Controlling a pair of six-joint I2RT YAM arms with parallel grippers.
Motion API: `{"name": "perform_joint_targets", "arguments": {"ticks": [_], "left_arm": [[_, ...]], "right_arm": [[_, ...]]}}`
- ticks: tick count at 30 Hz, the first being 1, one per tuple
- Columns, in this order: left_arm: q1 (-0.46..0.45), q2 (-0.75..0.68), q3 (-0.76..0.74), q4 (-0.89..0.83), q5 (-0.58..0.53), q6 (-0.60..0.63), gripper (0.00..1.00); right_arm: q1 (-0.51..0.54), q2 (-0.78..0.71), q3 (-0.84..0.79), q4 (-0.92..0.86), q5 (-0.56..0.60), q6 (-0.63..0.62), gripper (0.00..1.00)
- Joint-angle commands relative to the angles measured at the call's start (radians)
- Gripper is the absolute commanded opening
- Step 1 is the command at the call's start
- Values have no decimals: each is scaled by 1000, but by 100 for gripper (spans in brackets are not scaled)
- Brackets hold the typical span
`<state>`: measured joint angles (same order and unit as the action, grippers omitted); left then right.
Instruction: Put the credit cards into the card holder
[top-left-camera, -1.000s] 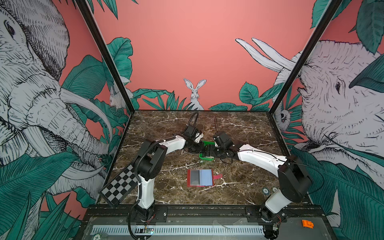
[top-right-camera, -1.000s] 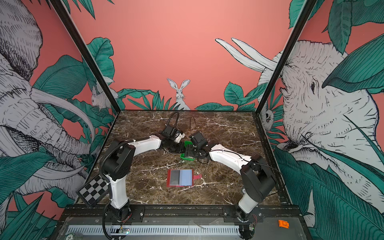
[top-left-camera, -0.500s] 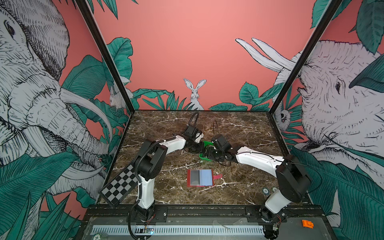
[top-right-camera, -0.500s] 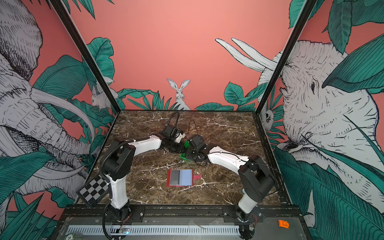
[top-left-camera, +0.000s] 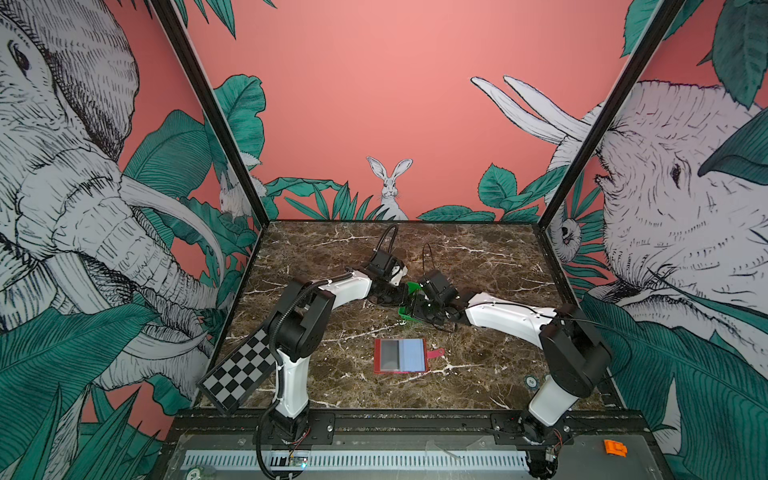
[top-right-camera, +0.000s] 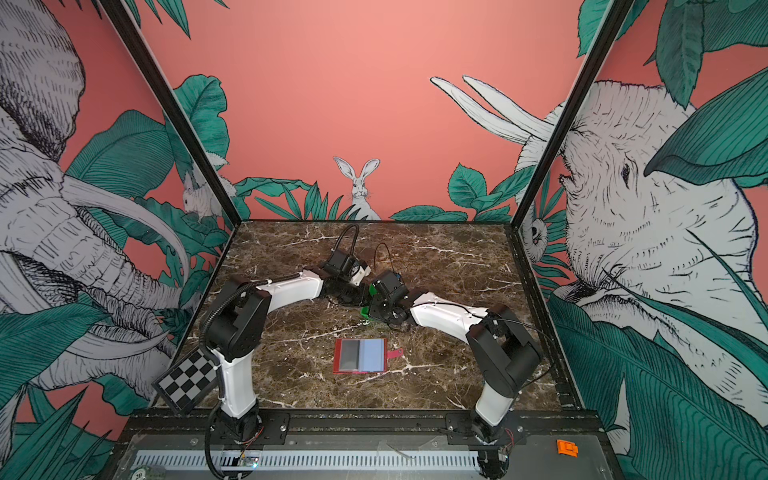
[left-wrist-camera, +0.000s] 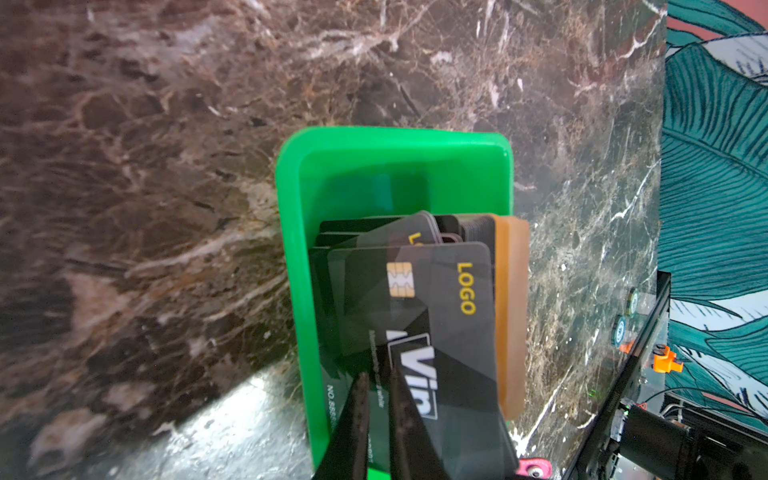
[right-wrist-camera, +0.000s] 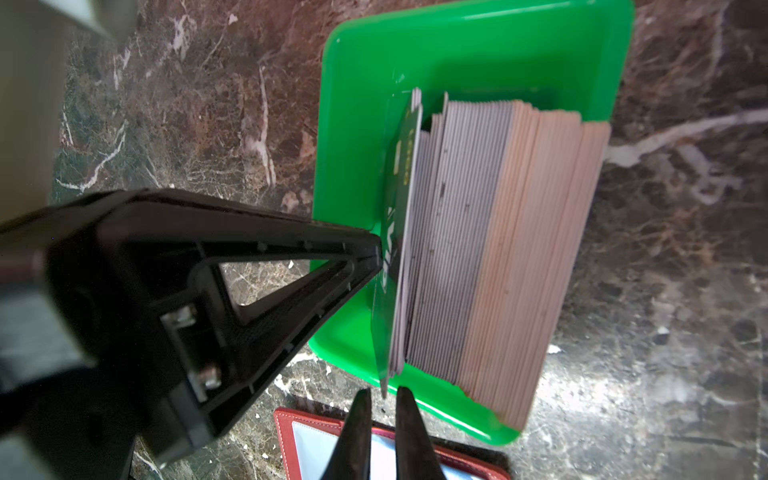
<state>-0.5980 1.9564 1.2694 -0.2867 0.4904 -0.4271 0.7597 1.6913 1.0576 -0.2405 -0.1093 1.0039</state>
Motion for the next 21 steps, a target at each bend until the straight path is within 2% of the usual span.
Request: {"name": "perform_joint_targets", "arguments": {"ticks": [1,12,21], "left_arm": [[-5,13,1,-53,-19,1,14],[-5,-24,1,-51,-16,-7,14],[33,-116,-4,-40,2,-24,17]], "right_arm": [[9,21,21,30,3,16,12],[12,-4,5,5,40,25,1],[7,-100,-32,-61,48,-9,0]]}}
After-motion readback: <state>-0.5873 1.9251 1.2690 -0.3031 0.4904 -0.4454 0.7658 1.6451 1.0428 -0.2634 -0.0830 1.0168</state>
